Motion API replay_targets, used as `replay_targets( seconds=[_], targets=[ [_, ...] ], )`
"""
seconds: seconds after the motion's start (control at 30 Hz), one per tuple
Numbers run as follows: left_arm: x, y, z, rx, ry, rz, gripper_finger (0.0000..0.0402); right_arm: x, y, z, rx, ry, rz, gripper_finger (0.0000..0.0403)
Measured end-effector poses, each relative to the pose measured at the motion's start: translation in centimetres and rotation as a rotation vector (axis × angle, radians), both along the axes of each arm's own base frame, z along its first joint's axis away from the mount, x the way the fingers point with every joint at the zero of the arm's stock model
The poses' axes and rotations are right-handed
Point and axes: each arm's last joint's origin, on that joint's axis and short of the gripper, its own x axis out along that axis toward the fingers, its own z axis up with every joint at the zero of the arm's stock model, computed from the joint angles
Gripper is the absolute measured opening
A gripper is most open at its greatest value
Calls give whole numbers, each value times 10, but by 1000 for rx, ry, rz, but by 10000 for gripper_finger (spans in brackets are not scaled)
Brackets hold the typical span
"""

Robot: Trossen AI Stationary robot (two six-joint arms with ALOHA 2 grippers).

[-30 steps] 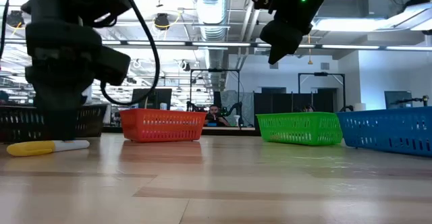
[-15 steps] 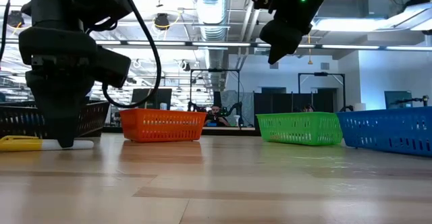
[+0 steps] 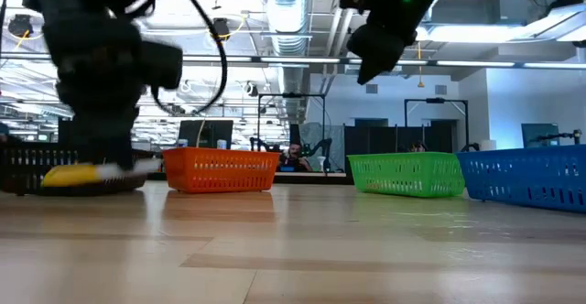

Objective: Pick & Place Markers
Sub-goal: Put the yellow pen into the green bin

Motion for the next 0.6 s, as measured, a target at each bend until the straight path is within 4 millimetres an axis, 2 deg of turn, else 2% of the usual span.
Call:
replay_targets(
  seconds=[0.17,0.27,0.37,0.47,0.6],
  targets=[
    [-4,4,26,50,-152,20,37,7,11,3,-43,-19,90,143],
    [-7,7,41,125,-244,0,42,4,24,4,-99,20,149,143],
    [-7,11,55,240,-356,-6,40,-8,39,11,-155,44,198,143],
    [-5,13,68,358,-473,-13,38,-24,54,26,-167,16,248,143],
    [1,13,84,450,-616,-70,43,-58,63,50,-186,-44,332,143]
  ],
)
